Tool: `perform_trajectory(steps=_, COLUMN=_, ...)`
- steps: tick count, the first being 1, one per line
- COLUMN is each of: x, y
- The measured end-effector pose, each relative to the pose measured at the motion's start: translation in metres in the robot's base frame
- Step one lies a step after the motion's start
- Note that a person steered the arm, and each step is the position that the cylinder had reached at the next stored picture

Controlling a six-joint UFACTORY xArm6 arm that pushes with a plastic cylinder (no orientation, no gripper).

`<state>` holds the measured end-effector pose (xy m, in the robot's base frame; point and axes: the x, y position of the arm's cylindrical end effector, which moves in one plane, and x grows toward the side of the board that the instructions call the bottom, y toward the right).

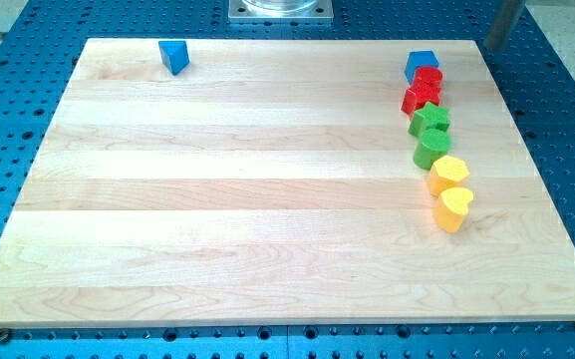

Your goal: Place the triangle into the center of the board

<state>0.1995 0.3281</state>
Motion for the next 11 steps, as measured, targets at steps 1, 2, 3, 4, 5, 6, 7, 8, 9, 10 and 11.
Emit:
perform_trajectory(steps=1, x=-0.008, y=-0.029)
perform_trajectory(steps=2, x=-0.009, y=-0.071)
perform_trajectory(steps=3, x=-0.008, y=-0.114)
perform_trajectory(steps=4, x=-0.007, y=-0.192)
perform_trajectory(steps=5, x=-0.007, y=-0.276)
perform_trajectory(steps=6, x=-0.007, y=-0.336)
perform_trajectory(steps=7, x=-0.008, y=-0.373)
perform_trajectory(steps=8, x=-0.006, y=-0.409)
perform_trajectory(steps=9, x=-0.008, y=-0.439)
perform_trajectory(steps=10, x=-0.008, y=-0.471)
perform_trajectory(steps=11, x=-0.007, y=-0.487)
